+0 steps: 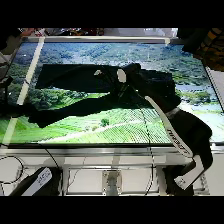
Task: Fold the clothes and pants, and hang the long-sleeved shirts on hangers.
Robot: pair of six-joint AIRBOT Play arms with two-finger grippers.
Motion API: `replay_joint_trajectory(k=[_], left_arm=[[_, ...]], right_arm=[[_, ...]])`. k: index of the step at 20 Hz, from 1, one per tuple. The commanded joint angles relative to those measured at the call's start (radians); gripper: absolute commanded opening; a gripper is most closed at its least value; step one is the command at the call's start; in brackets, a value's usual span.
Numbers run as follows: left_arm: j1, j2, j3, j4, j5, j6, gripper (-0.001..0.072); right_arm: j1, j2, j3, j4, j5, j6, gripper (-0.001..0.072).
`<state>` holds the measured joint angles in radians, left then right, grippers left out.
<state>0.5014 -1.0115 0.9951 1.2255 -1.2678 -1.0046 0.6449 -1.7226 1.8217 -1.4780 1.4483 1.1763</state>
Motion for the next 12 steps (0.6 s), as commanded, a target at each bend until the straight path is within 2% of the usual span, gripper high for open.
replay_joint_trajectory(k=[1,5,9,10,11,12], left_arm=[[-0.023,0.082,0.001,-0.015,0.007,0.0,0.0499],[-0.115,0.167,0.001,-0.014,0.006,0.0,0.0499],[-0.191,0.187,0.001,-0.015,-0.001,-0.001,0.0499],[-0.201,0.185,0.001,-0.015,-0.001,-0.002,0.0499],[-0.205,0.182,0.001,-0.016,0.0,-0.008,0.0499],[-0.205,0.178,0.001,-0.016,0.0,-0.021,0.0499]], right_arm=[[0.083,0.129,-0.132,0.007,0.096,0.105,0.001],[0.193,0.261,-0.565,0.006,0.015,0.22,0.0012],[0.225,0.398,-0.966,0.009,-0.021,0.311,0.0013],[0.225,0.438,-1.023,0.009,-0.039,0.313,0.0046],[0.225,0.473,-1.048,0.009,-0.054,0.313,0.0156],[0.225,0.509,-1.045,0.011,-0.068,0.313,0.0328]])
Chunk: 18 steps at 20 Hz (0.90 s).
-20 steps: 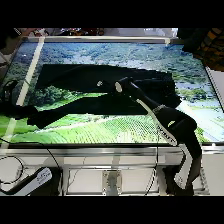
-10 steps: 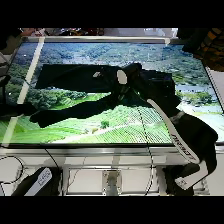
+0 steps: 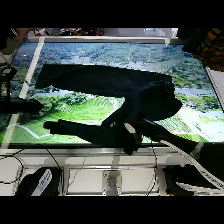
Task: Fold the clothes and pants, and hang the long-sleeved shirts on hangers.
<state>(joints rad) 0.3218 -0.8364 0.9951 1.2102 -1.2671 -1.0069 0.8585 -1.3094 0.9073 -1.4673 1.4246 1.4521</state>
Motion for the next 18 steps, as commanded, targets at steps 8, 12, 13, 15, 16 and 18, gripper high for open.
replay_joint_trajectory(k=[8,12,13,15,16,18], left_arm=[[-0.025,-0.162,0.001,0.021,-0.097,-0.195,0.0499],[-0.009,-0.331,0.001,0.076,-0.151,-0.238,0.0499],[-0.003,-0.375,0.001,0.075,-0.201,-0.243,0.0499],[0.005,-0.46,0.001,0.074,-0.277,-0.244,0.0499],[0.005,-0.495,0.001,0.072,-0.294,-0.251,0.0499],[0.005,-0.541,0.001,0.061,-0.293,-0.293,0.05]], right_arm=[[-0.034,0.172,0.172,-0.016,-0.297,0.028,0.0439],[-0.107,0.168,0.206,-0.016,-0.232,0.028,0.0439],[-0.122,0.168,0.206,-0.016,-0.207,0.029,0.0439],[-0.149,0.168,0.206,-0.016,-0.178,0.029,0.0439],[-0.156,0.168,0.206,-0.016,-0.181,0.028,0.0439],[-0.156,0.168,0.205,-0.026,-0.194,0.028,0.0439]])
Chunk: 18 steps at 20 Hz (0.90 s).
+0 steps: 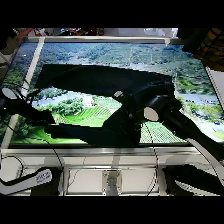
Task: Fold the clothes and pants, and hang the long-sleeved shirts on hangers.
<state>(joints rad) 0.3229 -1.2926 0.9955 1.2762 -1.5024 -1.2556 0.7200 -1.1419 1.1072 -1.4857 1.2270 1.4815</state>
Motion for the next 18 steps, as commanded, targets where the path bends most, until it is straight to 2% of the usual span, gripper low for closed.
replay_joint_trajectory(k=[1,5,9,10,12,13,14,18], left_arm=[[0.004,-0.098,0.0,-0.013,-0.061,-0.05,0.0499],[0.003,-0.098,0.0,-0.027,-0.127,-0.054,0.05],[0.003,-0.098,0.002,-0.006,-0.089,-0.068,0.05],[0.004,-0.093,0.003,0.037,-0.092,-0.084,0.05],[0.004,-0.083,0.002,0.237,-0.108,-0.16,0.0501],[0.005,-0.08,0.002,0.311,-0.118,-0.17,0.0501],[0.01,-0.074,0.002,0.315,-0.098,-0.169,0.0501],[-0.004,-0.069,0.002,0.138,0.051,-0.116,0.0511]], right_arm=[[-0.018,0.0,0.005,-0.009,0.002,-0.001,0.0439],[-0.018,0.0,0.005,-0.012,-0.023,-0.002,0.0439],[-0.018,-0.001,0.005,-0.011,-0.042,-0.001,0.0439],[-0.018,-0.001,0.005,-0.012,-0.036,-0.001,0.0439],[-0.018,-0.001,0.005,-0.011,-0.036,-0.001,0.0439],[-0.018,-0.001,0.005,-0.011,-0.037,-0.001,0.0438],[-0.018,-0.001,0.005,-0.011,-0.039,-0.001,0.0439],[-0.018,-0.001,0.005,-0.011,-0.041,-0.001,0.0438]])
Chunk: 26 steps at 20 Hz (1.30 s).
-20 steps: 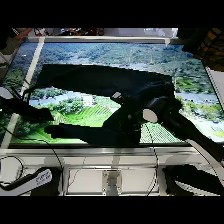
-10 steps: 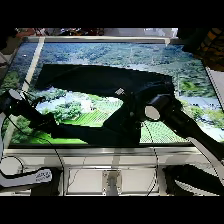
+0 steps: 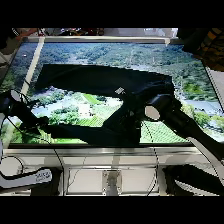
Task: Fold the clothes and pants, and hang the long-sleeved shirts on hangers.
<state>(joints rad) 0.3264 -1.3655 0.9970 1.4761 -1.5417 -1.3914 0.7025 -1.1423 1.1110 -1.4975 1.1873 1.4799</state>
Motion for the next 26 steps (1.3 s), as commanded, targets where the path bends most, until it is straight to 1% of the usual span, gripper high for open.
replay_joint_trajectory(k=[1,2,6,7,8,9,10,12,14,17,18,20,21,23,24,26], left_arm=[[-0.016,-0.001,0.0,-0.098,0.113,0.024,0.0512],[-0.028,-0.013,0.0,-0.117,0.117,0.034,0.0512],[-0.066,-0.09,0.0,-0.116,0.118,0.033,0.0505],[-0.069,-0.105,0.0,-0.116,0.123,0.034,0.0454],[-0.07,-0.112,0.0,-0.116,0.134,0.034,0.0326],[-0.07,-0.111,0.0,-0.116,0.156,0.035,0.0143],[-0.07,-0.108,0.0,-0.116,0.178,0.048,0.0019],[-0.07,-0.096,0.014,-0.116,0.236,0.05,0.0017],[-0.07,-0.081,0.081,-0.116,0.279,0.049,0.0017],[-0.07,-0.054,0.323,-0.116,0.285,0.046,0.0016],[-0.07,-0.039,0.42,-0.117,0.286,0.063,0.0017],[-0.07,0.004,0.616,-0.117,0.285,0.158,0.0017],[-0.069,0.032,0.69,-0.116,0.285,0.181,0.0017],[-0.048,0.102,0.75,-0.115,0.291,0.181,0.0017],[-0.032,0.133,0.745,-0.097,0.274,0.18,0.0018],[-0.005,0.153,0.734,-0.055,0.18,0.18,0.0018]], right_arm=[[0.0,-0.001,0.001,0.0,-0.002,0.001,0.0438],[0.0,0.0,0.001,0.0,-0.002,0.001,0.0438],[0.0,-0.001,0.001,0.0,-0.002,0.0,0.0438],[0.0,0.0,0.001,0.0,-0.002,0.0,0.0438],[0.0,-0.001,0.001,0.0,-0.002,0.0,0.0438],[0.0,-0.001,0.001,0.0,-0.003,0.0,0.0438],[0.0,-0.001,0.001,0.0,-0.003,0.001,0.0438],[0.0,-0.001,0.001,0.0,-0.003,0.001,0.0438],[-0.001,-0.001,0.001,0.0,-0.018,0.0,0.0438],[-0.001,-0.001,0.001,-0.008,-0.076,0.0,0.0438],[-0.001,0.0,0.001,-0.012,-0.092,0.001,0.0438],[-0.001,-0.001,0.001,-0.025,-0.116,0.005,0.0438],[-0.001,-0.001,0.001,-0.027,-0.121,0.005,0.0438],[-0.001,-0.001,0.001,-0.027,-0.123,0.024,0.0438],[-0.001,0.0,0.001,-0.028,-0.122,0.033,0.0437],[-0.001,0.0,0.001,-0.029,-0.116,0.051,0.0438]])
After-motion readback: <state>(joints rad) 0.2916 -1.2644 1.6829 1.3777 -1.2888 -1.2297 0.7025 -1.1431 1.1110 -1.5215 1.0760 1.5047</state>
